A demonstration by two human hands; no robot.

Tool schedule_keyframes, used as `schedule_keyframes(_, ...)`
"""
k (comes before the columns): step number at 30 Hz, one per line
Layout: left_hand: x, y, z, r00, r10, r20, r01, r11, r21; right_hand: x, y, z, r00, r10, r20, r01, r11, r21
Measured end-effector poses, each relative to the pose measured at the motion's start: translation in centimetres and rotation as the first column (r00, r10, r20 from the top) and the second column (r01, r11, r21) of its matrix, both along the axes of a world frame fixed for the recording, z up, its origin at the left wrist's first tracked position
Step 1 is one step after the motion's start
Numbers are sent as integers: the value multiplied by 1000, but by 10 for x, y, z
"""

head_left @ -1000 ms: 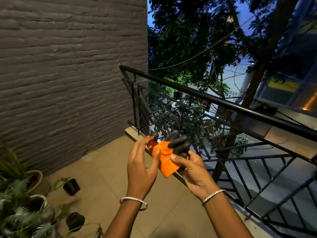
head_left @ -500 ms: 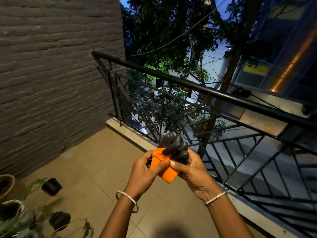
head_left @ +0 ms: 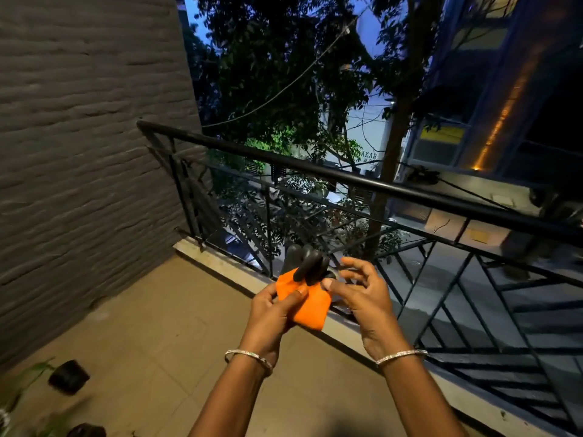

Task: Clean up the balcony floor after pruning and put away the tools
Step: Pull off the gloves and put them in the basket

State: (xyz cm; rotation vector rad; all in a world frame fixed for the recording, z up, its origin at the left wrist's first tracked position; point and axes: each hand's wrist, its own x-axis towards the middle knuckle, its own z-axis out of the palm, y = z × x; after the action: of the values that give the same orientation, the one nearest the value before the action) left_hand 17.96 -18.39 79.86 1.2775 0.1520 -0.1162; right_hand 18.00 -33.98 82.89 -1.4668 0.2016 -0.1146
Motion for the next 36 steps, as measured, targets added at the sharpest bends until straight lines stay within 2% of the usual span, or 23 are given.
schedule_keyframes(3,-5,-28,-8,999,34,-11,-33,999,19,-20,-23,9,962,-174,211,205,969,-135)
schedule_keyframes(4,-8,-37,-10,999,30,-13,-30,999,26,-28,-31,12,937,-166,308,228,958,-177)
schedule_keyframes(6,-14,-58,-13,1000,4,3,-4,999,43,-42,-48,16,899,-4,438,163,931,-327)
schedule_keyframes(9,-25,-93,-16,995,-74,66,68,994,89,-52,-75,11,873,283,397,48,760,-648)
schedule_keyframes(11,-34,-117,-16,987,-126,96,117,988,102,-55,-98,-1,894,307,326,48,658,-752)
schedule_keyframes(13,-44,-140,-18,966,-223,128,206,969,134,-60,-125,-15,931,270,246,16,643,-766)
schedule_keyframes(15,-55,-163,-23,938,-323,128,303,941,152,-69,-155,-28,962,225,155,-39,675,-737)
schedule_keyframes(17,-69,-190,-29,913,-399,89,384,912,147,-81,-188,-35,990,114,87,-33,774,-633)
schedule_keyframes(19,-80,-212,-33,900,-433,52,425,897,121,-94,-217,-37,994,-84,66,104,904,-414)
schedule_keyframes(21,-86,-235,-33,899,-437,23,434,897,88,-110,-249,-33,961,-277,6,271,937,-220)
schedule_keyframes(22,-88,-247,-32,897,-441,15,439,895,82,-120,-264,-31,945,-323,-48,313,938,-148)
schedule_keyframes(24,-89,-263,-31,896,-444,16,441,893,90,-137,-284,-27,949,-288,-130,283,957,-57)
schedule_keyframes(26,-94,-284,-30,884,-467,12,463,879,110,-158,-296,-28,965,-179,-189,178,984,-26)
schedule_keyframes(28,-97,-307,-33,855,-519,-8,516,849,115,-172,-300,-37,963,-117,-241,119,993,-6)
schedule_keyframes(30,-99,-329,-36,813,-581,-33,581,807,100,-176,-303,-54,953,-144,-268,168,983,69)
schedule_keyframes(33,-97,-364,-44,769,-636,-70,640,765,75,-175,-324,-74,921,-283,-267,344,914,217)
schedule_keyframes(36,-89,-401,-53,734,-665,-137,678,730,92,-172,-355,-91,855,-471,-217,508,845,169)
